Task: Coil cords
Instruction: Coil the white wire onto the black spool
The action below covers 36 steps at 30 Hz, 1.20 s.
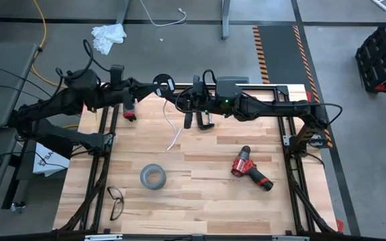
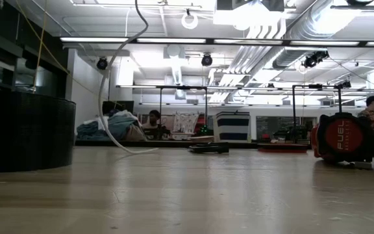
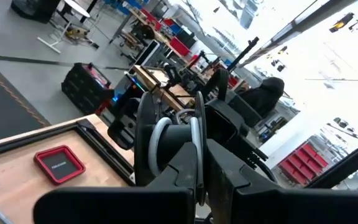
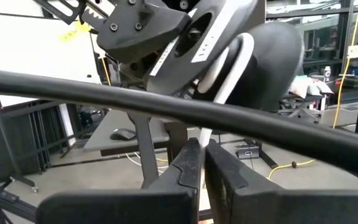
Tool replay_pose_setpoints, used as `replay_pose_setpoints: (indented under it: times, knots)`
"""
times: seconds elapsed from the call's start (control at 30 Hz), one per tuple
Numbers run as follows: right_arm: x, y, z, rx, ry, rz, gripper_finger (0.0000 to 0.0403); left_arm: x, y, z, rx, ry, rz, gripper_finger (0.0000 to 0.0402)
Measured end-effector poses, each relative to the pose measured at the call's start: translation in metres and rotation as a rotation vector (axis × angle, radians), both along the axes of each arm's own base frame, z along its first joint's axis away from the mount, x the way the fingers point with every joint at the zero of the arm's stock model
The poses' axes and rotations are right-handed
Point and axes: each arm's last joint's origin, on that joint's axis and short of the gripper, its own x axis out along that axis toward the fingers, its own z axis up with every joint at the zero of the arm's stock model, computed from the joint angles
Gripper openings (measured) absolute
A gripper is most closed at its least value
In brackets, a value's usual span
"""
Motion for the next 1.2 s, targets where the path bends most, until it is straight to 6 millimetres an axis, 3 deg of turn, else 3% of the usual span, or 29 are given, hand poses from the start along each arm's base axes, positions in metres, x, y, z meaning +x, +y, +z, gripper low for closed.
replay_pose_setpoints:
  times: [0.37, 0.5, 1.0, 1.1, 1.2]
  knots:
    - [0.001, 0.001, -0.003, 0.049, 0.014, 0.011, 0.0089, -0.001, 0.001, 0.008, 0.108, -0.051, 0.060, 0.0007]
    - [0.001, 0.000, -0.004, 0.058, 0.019, 0.009, 0.0101, -0.002, 0.001, 0.014, 0.127, -0.104, 0.070, 0.0007]
    - [0.001, -0.004, -0.007, 0.055, 0.056, -0.027, 0.0098, -0.003, 0.001, 0.022, 0.125, -0.189, 0.070, 0.0007]
    - [0.001, -0.004, -0.008, 0.055, 0.066, -0.028, 0.0077, -0.004, 0.001, 0.022, 0.126, -0.195, 0.070, 0.0007]
    - [0.001, -0.004, -0.008, 0.055, 0.064, -0.028, 0.0029, -0.004, 0.001, 0.022, 0.126, -0.195, 0.069, 0.0007]
